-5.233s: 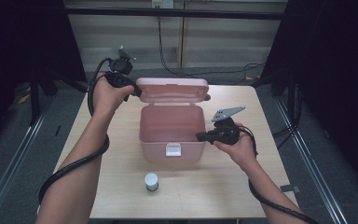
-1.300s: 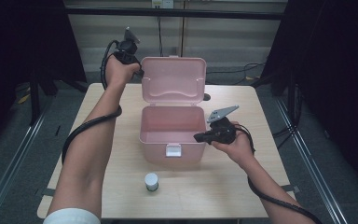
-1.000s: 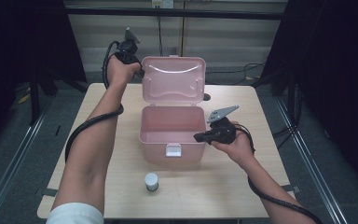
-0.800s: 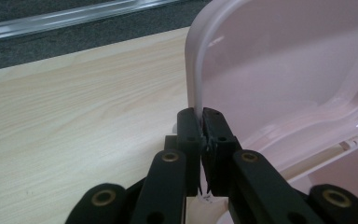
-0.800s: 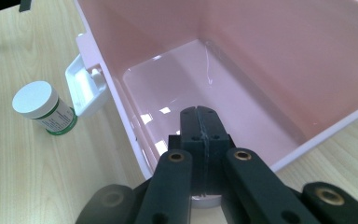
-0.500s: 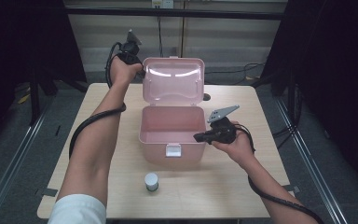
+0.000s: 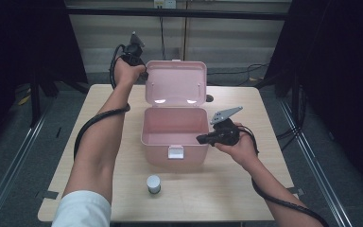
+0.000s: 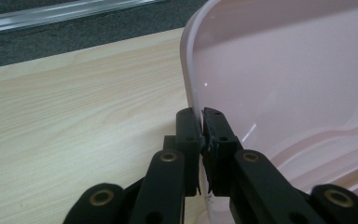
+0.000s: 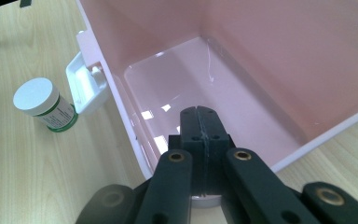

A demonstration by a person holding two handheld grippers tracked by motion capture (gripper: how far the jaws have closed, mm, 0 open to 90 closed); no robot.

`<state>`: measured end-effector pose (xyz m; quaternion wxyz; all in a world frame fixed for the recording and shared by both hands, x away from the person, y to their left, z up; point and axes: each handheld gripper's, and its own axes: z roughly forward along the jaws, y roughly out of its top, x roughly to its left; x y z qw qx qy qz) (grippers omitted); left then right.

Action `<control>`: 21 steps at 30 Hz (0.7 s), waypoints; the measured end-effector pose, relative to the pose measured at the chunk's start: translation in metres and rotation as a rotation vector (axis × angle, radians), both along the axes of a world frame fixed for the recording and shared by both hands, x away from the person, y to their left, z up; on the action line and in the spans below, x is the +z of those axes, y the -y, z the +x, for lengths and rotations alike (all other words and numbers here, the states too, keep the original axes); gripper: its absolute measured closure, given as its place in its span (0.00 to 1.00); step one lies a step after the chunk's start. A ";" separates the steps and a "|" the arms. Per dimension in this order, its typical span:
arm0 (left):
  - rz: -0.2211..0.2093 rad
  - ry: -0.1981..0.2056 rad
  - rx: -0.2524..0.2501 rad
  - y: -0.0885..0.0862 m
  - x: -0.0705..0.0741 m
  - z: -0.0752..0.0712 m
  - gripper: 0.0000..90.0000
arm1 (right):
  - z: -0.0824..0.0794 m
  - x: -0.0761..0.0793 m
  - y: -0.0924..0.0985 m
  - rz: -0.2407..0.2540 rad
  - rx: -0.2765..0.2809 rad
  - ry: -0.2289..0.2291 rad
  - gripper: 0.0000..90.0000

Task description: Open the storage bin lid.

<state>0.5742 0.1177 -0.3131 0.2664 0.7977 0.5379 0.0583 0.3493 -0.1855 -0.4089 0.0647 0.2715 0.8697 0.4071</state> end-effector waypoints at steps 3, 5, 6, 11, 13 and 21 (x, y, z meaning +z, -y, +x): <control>-0.002 -0.001 0.008 0.000 -0.003 0.001 0.95 | -0.001 0.000 -0.001 -0.010 -0.001 0.003 1.00; -0.009 -0.002 0.017 0.000 -0.006 0.003 0.95 | -0.001 0.000 -0.001 -0.008 -0.002 0.002 1.00; -0.011 -0.004 0.017 0.000 -0.007 0.003 0.95 | -0.001 0.000 0.000 -0.005 -0.001 0.004 1.00; -0.004 -0.007 0.020 0.001 -0.013 0.007 0.94 | -0.001 -0.001 0.001 0.013 -0.005 0.003 1.00; -0.011 -0.007 0.027 0.001 -0.016 0.008 0.94 | -0.001 -0.001 0.001 0.016 -0.002 0.005 1.00; -0.001 -0.010 0.023 0.002 -0.021 0.010 0.94 | -0.001 -0.001 0.000 0.005 -0.001 0.005 1.00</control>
